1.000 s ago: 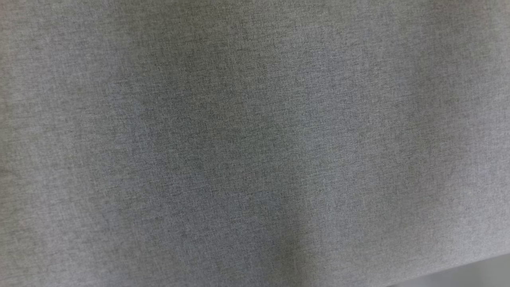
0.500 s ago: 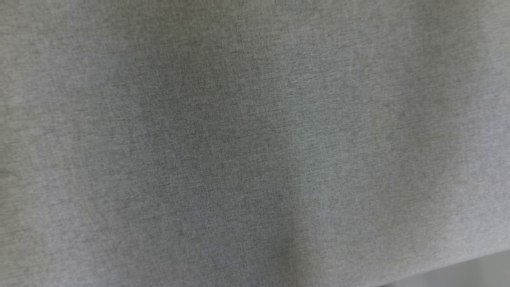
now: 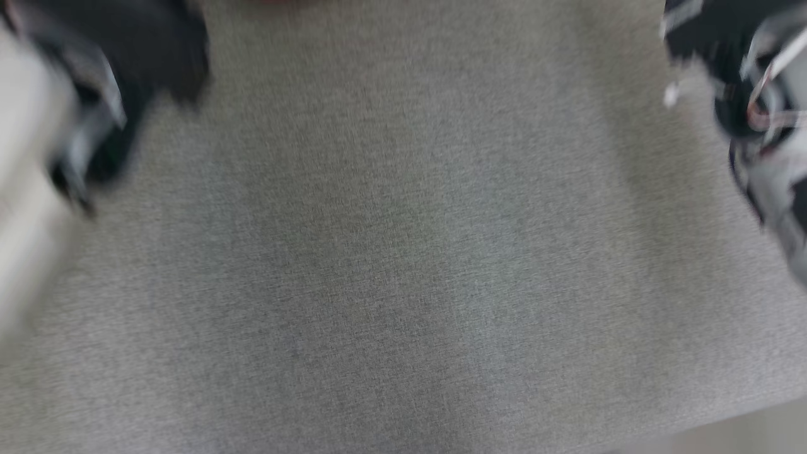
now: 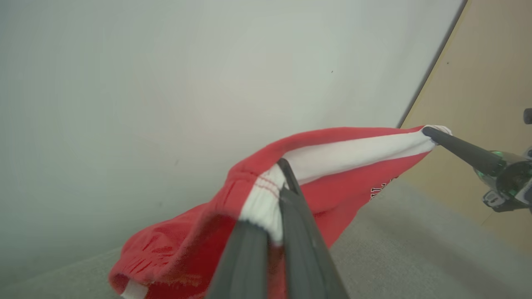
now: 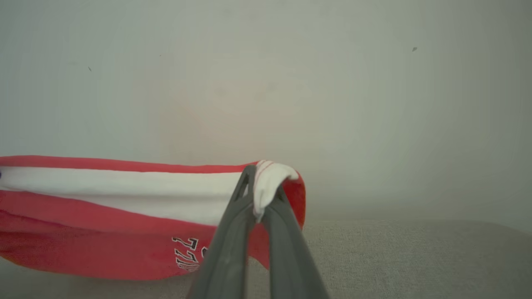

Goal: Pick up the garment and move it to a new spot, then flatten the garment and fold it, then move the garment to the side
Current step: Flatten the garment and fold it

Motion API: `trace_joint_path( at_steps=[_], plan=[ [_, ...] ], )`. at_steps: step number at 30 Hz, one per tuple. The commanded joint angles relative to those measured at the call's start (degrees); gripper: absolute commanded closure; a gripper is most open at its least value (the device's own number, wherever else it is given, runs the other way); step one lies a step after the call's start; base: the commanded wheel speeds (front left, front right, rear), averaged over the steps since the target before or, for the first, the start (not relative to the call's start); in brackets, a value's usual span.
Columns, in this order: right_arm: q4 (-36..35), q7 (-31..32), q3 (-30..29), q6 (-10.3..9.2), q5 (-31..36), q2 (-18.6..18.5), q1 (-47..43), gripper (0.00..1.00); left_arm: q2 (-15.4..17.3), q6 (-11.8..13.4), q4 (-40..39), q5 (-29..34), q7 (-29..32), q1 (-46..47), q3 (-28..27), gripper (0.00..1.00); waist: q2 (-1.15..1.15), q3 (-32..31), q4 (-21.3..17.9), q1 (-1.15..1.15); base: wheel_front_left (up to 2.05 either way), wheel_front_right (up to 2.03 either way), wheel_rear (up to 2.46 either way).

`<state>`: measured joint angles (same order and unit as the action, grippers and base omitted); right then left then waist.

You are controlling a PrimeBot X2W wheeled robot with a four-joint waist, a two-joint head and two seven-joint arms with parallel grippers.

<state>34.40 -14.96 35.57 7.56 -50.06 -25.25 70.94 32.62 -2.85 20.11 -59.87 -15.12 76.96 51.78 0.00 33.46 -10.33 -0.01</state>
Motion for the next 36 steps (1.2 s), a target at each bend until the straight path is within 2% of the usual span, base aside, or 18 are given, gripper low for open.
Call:
trace_joint_path(
  at_steps=[1, 4, 5, 13, 19, 28, 36],
  plan=[
    [-0.5, -0.3, 0.0, -0.15, -0.3, -0.4, -1.4, 1.0, 0.5, 0.3, -0.7, 0.6, 0.0, -2.2, -0.4, 1.0, 0.0, -3.7, 0.1, 0.01, 0.0, 0.0, 0.0],
    [-3.6, -0.3, 0.6, -0.15, -0.9, -2.1, -8.5, 1.0, 0.7, 2.5, -6.7, 3.2, 0.0, -12.4, -4.5, 1.0, 0.0, -6.3, 0.6, 0.01, 0.0, 0.0, 0.0],
    [-5.6, -0.3, 0.9, -0.15, -1.0, -3.1, -13.0, 1.0, 0.5, 3.6, -10.3, 5.3, 0.0, -19.0, -7.1, 1.0, 0.0, -8.0, 0.8, 0.01, 0.0, 0.0, 0.0],
    [-13.2, -0.3, -0.8, -0.15, -2.6, -5.5, -31.1, 1.0, -0.7, 4.8, -19.3, 13.2, 0.0, -41.5, -13.5, 1.0, 0.0, -14.6, 1.3, 0.01, 0.0, 0.0, 0.0],
    [-17.9, 0.6, -3.8, -0.15, -2.5, -6.3, -44.4, 1.0, -2.7, 3.8, -21.6, 16.6, 0.0, -53.8, -14.7, 1.0, 0.0, -17.6, 2.2, 0.01, 0.0, 0.0, 0.0],
    [-23.2, 2.9, -12.5, -0.15, 0.1, -5.0, -61.6, 1.0, -6.7, 1.6, -20.0, 20.7, 0.0, -66.6, -16.1, 1.0, 0.0, -20.2, 4.5, 0.01, 0.0, 0.0, 0.0],
    [-30.2, 8.0, -20.7, -0.16, 3.8, -1.1, -75.5, 1.0, -10.2, -0.7, -18.8, 24.2, 0.0, -74.3, -15.8, 1.0, 0.0, -21.9, 6.7, 0.01, 0.0, 0.0, 0.0]
  ],
)
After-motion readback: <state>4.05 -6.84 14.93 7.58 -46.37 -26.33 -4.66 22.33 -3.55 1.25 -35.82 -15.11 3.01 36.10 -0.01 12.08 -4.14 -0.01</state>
